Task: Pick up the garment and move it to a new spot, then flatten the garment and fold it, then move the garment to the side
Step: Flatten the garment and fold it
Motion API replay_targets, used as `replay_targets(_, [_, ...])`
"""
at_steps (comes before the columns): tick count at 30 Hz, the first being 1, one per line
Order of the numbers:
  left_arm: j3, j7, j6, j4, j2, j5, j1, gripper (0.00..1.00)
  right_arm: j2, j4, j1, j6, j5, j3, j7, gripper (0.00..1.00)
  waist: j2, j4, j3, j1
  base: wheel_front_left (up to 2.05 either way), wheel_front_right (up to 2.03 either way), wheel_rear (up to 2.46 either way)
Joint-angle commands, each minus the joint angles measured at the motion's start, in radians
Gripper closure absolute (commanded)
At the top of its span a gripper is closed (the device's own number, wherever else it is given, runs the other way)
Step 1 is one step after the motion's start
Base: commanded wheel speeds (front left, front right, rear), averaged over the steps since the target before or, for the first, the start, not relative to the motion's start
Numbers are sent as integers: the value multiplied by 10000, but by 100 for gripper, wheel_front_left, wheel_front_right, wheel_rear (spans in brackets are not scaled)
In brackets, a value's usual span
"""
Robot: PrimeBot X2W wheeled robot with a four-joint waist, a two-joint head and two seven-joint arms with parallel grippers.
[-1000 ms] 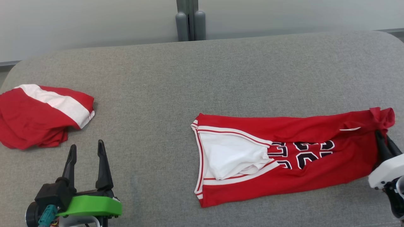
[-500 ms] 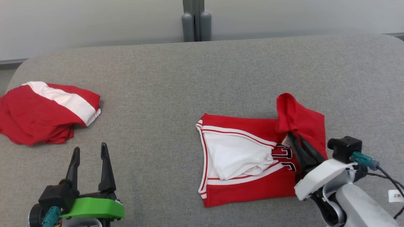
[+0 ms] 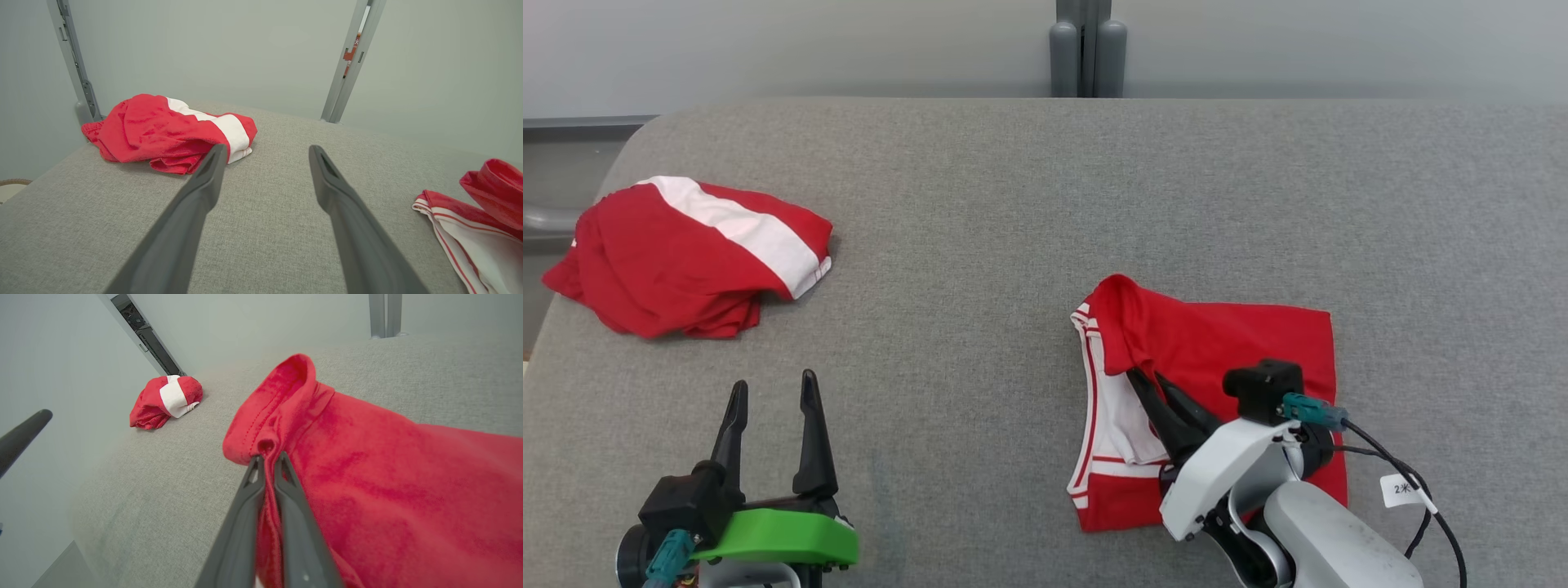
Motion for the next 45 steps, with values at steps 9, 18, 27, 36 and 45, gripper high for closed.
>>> replay_targets(9, [-34, -5, 89, 122, 16, 7, -97, 0, -605, 140, -183, -12, 161, -611, -1016, 0, 0, -207, -54, 0, 0, 0, 0])
replay_targets(18, [10, -5, 37, 185, 17, 107, 8, 0, -1503, -1340, 1156, -12, -402, -2944, -1107, 0, 0, -603, -309, 0, 0, 0, 0])
replay_targets(27, [28, -4, -12, 196, 17, 225, 205, 0, -1140, -2899, 2934, -10, -1404, -4731, -1109, 0, 0, -873, -554, 0, 0, 0, 0])
replay_targets(36, [83, -4, -33, 200, 17, 290, 300, 0, -566, -3514, 3982, -10, -1964, -5021, -1105, 0, 0, -1024, -720, 0, 0, 0, 0])
replay_targets(45, [140, -4, 38, 303, 17, 435, 348, 0, -477, -3373, 4111, -11, -2092, -5000, -1106, 0, 0, -958, -752, 0, 0, 0, 0])
